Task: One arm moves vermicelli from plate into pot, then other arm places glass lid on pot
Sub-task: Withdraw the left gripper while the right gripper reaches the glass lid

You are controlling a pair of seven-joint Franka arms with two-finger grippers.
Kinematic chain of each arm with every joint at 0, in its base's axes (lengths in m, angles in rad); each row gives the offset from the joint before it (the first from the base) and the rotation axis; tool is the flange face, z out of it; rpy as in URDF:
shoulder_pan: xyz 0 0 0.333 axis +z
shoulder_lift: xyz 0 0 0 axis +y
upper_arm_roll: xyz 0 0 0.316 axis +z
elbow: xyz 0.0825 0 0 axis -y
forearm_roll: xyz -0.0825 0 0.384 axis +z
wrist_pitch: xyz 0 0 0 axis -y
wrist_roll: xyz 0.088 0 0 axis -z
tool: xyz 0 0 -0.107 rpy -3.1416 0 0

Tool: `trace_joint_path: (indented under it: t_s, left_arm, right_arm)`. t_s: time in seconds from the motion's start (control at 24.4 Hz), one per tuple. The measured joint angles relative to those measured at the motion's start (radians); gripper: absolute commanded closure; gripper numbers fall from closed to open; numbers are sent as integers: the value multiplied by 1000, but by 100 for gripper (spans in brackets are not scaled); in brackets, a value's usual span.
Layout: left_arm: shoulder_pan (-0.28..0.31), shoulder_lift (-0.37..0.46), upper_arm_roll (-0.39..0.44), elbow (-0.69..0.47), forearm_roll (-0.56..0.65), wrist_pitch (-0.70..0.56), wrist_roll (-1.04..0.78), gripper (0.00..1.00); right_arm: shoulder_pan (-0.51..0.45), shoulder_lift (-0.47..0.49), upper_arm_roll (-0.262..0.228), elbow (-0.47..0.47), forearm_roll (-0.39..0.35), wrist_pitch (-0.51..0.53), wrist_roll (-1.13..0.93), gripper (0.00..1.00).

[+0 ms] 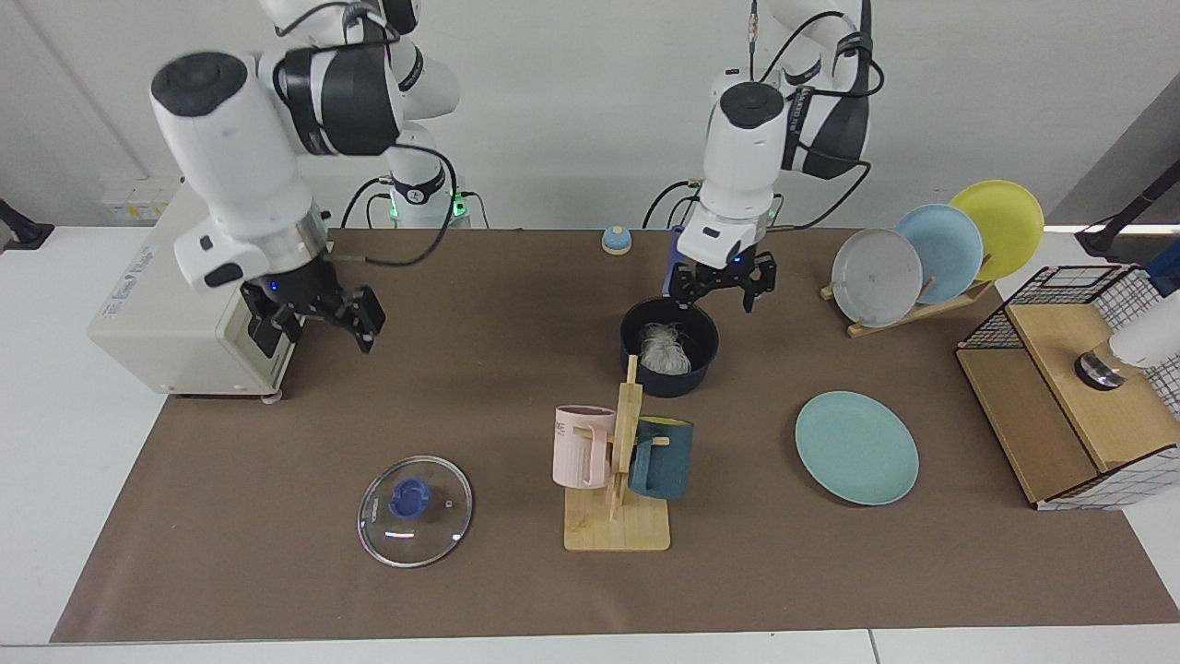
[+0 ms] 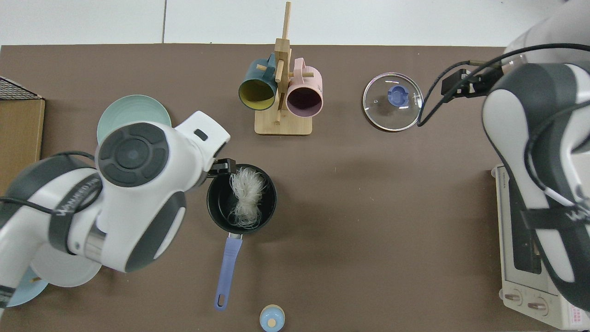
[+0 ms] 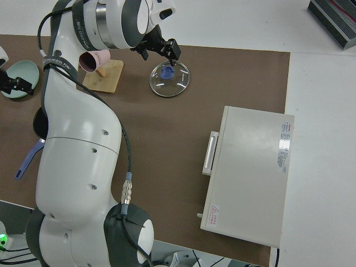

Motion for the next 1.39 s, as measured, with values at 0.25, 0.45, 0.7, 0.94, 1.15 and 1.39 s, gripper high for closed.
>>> trace_joint_path:
  t_s: [0.25,0.45,0.7,0.94,1.15,1.39]
  left_arm:
    - [31,1,197,103,-58,-114,338,0]
    - [34,-4,319,163,-61,-193,549,0]
    - [35,-39,356,186,-64,-255,587,0]
    - [25,-69,341,191,-64,-275,576,0]
    - [25,-70,331,191,-76,-277,545,0]
    - [24,-70,281,191,-97,-277,531,0]
  right_arm:
    - [2,241,4,115,0,157,-3,3]
    - [5,363,10,196,0,233,-3,3]
    - [28,421,17,224,0,278,-3,2]
    - [35,428,25,225,0,278,-15,3]
    - [25,438,25,210,1,278,-79,3]
    - [22,445,25,180,3,292,-113,13]
